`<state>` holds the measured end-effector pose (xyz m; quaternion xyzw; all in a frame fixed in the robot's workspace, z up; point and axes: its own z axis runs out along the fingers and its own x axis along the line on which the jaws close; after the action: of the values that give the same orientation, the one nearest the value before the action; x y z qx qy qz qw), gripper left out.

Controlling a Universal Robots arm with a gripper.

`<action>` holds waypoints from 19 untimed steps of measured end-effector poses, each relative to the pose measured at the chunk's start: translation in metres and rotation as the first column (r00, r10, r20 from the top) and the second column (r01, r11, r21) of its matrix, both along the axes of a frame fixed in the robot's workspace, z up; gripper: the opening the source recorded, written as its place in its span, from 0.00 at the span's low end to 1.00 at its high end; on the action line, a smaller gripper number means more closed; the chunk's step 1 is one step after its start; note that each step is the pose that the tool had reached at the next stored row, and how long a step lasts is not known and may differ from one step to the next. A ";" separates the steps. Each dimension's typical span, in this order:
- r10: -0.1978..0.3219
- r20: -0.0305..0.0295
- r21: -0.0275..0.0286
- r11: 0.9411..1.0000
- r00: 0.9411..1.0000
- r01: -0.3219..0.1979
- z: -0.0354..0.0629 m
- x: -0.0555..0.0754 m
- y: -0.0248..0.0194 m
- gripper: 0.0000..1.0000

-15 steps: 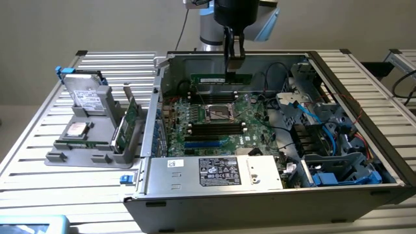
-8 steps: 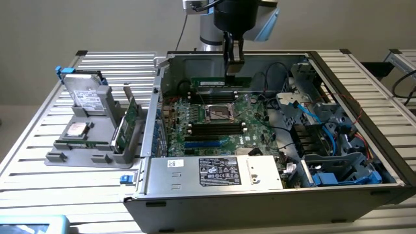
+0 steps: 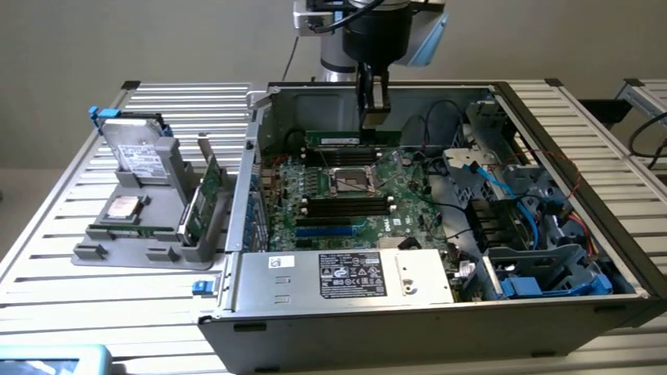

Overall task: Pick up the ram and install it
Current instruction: 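Insert the ram into the slot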

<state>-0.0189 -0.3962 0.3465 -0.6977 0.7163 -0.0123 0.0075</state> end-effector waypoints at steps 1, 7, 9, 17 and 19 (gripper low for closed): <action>0.001 0.000 0.000 1.000 1.000 -0.001 -0.0016 0.000 0.0000 0.13; 0.006 -0.004 -0.001 1.000 1.000 -0.006 -0.0080 0.000 0.0000 0.13; 0.005 -0.004 -0.001 1.000 1.000 -0.005 -0.0096 0.000 0.0000 0.13; 0.006 -0.004 -0.015 1.000 1.000 -0.006 -0.0205 0.000 0.0000 0.13; 0.005 -0.004 -0.021 1.000 1.000 -0.006 -0.0226 0.000 0.0000 0.13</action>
<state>-0.0188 -0.3962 0.3239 -0.6997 0.7142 -0.0182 -0.0012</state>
